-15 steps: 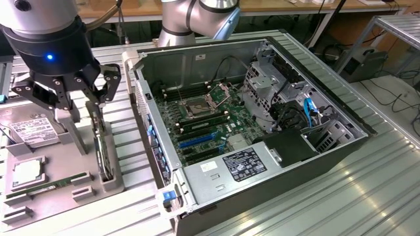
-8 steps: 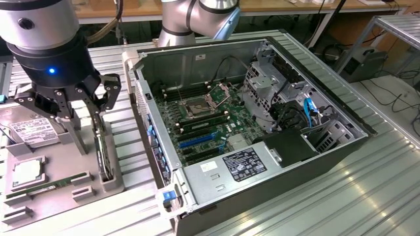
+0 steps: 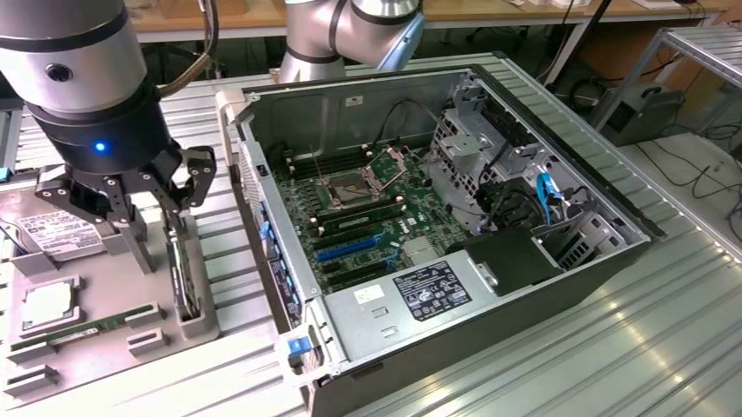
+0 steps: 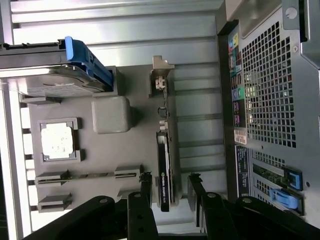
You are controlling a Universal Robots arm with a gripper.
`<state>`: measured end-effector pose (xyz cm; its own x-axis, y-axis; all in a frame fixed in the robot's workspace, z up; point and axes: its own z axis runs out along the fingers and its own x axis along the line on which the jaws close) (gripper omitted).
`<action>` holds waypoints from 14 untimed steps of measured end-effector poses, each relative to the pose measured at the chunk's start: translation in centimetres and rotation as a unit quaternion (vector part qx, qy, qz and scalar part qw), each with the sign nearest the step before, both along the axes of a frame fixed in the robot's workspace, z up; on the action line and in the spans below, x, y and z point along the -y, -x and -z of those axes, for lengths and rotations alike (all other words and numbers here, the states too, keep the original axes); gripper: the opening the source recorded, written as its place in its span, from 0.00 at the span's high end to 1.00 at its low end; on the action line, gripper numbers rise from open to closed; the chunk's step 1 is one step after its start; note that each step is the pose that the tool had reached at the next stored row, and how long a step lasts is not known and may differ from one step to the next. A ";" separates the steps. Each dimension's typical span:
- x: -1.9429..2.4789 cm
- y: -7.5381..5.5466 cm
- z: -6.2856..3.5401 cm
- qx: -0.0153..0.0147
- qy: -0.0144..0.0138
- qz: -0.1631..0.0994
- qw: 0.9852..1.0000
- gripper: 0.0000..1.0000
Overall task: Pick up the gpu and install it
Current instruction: 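Pick up the gpu and move the gpu toward the slot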
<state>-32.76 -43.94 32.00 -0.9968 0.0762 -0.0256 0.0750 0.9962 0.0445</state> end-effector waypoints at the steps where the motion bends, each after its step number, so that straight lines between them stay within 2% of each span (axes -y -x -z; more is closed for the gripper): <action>1: 0.00 0.0 0.20 0.000 0.000 0.000 1.000 0.58; 11: 0.01 0.0 2.42 0.001 0.000 0.000 1.000 0.58; 14: 0.02 0.0 3.67 0.001 0.000 0.000 1.000 0.58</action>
